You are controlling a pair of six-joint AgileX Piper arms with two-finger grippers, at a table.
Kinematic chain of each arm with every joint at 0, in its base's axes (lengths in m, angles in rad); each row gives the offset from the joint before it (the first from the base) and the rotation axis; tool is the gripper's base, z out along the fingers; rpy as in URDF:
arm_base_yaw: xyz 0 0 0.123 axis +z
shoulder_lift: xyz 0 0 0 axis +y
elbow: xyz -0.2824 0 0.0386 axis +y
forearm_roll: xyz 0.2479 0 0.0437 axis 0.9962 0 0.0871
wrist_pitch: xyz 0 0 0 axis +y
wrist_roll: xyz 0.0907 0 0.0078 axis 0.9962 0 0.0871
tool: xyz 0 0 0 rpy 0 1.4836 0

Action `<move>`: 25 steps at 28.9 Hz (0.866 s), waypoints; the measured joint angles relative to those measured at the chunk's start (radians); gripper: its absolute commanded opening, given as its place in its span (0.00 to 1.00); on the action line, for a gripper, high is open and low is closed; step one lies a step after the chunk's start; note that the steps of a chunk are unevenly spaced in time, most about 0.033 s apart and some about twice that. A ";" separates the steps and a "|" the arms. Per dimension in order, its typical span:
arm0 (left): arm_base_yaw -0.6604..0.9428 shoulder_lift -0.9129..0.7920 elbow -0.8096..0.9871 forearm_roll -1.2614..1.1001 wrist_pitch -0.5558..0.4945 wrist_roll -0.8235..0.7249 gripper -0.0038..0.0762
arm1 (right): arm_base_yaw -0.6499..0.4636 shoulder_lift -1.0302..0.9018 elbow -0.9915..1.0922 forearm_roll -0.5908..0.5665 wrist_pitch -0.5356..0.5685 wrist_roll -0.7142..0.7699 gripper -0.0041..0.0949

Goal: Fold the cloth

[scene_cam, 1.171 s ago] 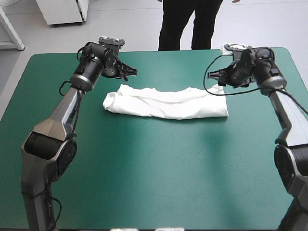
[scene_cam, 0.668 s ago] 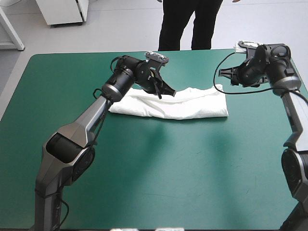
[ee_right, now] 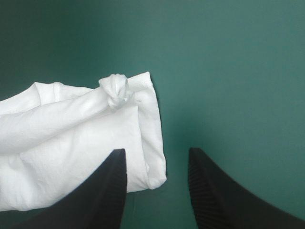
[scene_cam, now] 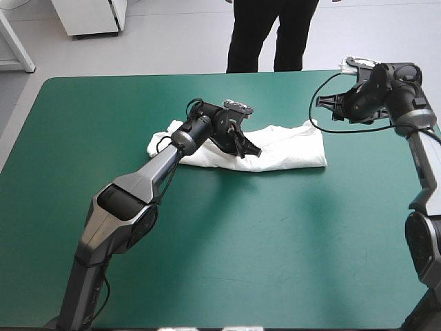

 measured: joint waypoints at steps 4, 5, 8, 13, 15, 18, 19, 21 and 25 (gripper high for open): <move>0.000 0.006 -0.008 -0.006 0.000 0.000 0.04 | -0.024 0.002 0.000 0.056 0.002 -0.038 0.62; 0.000 0.006 -0.008 -0.006 0.000 0.000 0.04 | -0.033 0.005 0.000 0.084 0.005 -0.057 0.66; 0.000 0.006 -0.008 -0.009 0.002 0.001 0.04 | -0.072 0.034 0.000 0.198 0.025 -0.126 0.77; 0.000 0.006 -0.009 -0.010 0.003 0.004 0.04 | -0.100 0.117 0.000 0.321 0.053 -0.234 0.77; 0.000 0.006 -0.009 -0.012 0.005 0.004 0.04 | -0.100 0.149 0.000 0.347 0.053 -0.254 0.77; 0.001 0.007 -0.009 -0.013 0.007 0.004 0.04 | -0.100 0.202 0.000 0.363 0.053 -0.271 0.77; 0.001 0.007 -0.009 -0.013 0.007 0.004 0.04 | -0.100 0.219 0.000 0.364 0.050 -0.275 0.77; 0.001 0.007 -0.009 -0.013 0.008 0.004 0.04 | -0.100 0.248 0.000 0.370 0.045 -0.280 0.77; 0.001 0.007 -0.009 -0.013 0.010 0.004 0.04 | -0.100 0.299 0.000 0.398 0.030 -0.303 0.77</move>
